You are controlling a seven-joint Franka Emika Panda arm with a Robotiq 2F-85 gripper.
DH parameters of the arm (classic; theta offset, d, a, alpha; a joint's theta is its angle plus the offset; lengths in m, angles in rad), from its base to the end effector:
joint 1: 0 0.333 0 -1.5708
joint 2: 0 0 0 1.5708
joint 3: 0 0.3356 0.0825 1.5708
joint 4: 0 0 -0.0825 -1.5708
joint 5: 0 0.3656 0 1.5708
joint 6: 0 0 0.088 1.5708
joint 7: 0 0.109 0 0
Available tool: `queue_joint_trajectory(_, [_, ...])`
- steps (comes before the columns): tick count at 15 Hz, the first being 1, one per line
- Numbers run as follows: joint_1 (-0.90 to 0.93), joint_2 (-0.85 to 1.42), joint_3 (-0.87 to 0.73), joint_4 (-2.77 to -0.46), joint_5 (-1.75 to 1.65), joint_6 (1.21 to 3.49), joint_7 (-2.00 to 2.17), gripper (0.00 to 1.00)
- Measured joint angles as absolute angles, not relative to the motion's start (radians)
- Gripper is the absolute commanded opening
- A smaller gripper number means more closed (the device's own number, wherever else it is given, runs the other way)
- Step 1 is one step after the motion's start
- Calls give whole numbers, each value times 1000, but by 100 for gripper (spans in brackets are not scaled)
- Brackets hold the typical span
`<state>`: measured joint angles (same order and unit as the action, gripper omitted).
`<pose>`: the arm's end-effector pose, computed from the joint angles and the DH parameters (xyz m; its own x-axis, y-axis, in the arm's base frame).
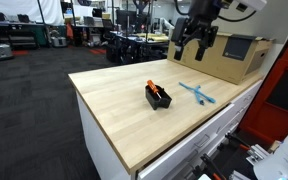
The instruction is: Remove the screwdriver out of the bowl
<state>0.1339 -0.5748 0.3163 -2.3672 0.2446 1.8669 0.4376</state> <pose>0.3123 0.1933 0.5451 0.9951 -0.0970 0.0207 -0.0949 -0.9919 -0.0842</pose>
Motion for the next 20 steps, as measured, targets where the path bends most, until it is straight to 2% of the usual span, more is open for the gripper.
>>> queue_joint_trajectory(7, [82, -436, 286, -2369, 25, 2041, 439, 100])
queue_joint_trajectory(15, [93, -424, 284, -2368, 14, 2040, 442, 100])
queue_joint_trajectory(20, [52, -215, 221, -2388, -87, 2261, 411, 100])
